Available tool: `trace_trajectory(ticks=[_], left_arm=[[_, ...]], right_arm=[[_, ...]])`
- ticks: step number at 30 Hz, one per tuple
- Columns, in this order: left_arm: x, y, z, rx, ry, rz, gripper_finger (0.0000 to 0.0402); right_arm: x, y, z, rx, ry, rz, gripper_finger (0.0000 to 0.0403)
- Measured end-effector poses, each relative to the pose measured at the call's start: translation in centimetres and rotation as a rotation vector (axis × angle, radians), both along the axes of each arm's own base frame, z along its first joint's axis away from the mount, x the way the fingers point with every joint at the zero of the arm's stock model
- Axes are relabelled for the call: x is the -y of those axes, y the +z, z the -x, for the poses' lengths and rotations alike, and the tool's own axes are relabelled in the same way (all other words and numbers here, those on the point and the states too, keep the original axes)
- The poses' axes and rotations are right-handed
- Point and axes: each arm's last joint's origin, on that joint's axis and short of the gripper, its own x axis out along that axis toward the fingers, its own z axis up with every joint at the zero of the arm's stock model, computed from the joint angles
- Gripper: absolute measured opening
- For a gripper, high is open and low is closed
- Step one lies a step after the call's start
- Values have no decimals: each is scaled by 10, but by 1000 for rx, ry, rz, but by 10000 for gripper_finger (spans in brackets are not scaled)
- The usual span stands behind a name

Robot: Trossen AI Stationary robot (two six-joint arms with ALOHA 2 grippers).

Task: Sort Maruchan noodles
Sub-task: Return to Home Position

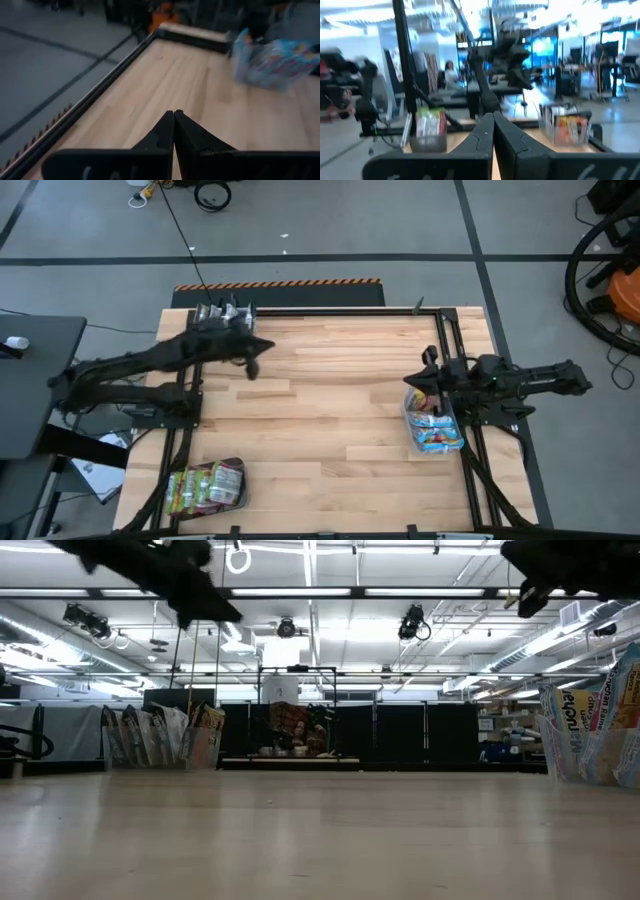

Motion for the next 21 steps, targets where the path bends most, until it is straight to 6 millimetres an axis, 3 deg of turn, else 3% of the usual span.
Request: trace_trajectory(ticks=[5, 10, 13, 17, 21], left_arm=[[27, 9, 44, 174, -105, -7, 13], [44, -3, 75, 69, -205, 53, 13], [53, -2, 84, 109, -288, 62, 13], [62, 0, 90, 314, -393, -47, 13], [65, -18, 99, 394, -405, -59, 13]], right_arm=[[0, -21, 11, 139, 15, -16, 13], [-3, -35, 13, 105, 65, -27, 12], [-4, -41, 11, 36, 83, -50, 15], [-4, -47, 9, -19, 75, -45, 15], [-4, -51, 9, -68, 53, -44, 15]])
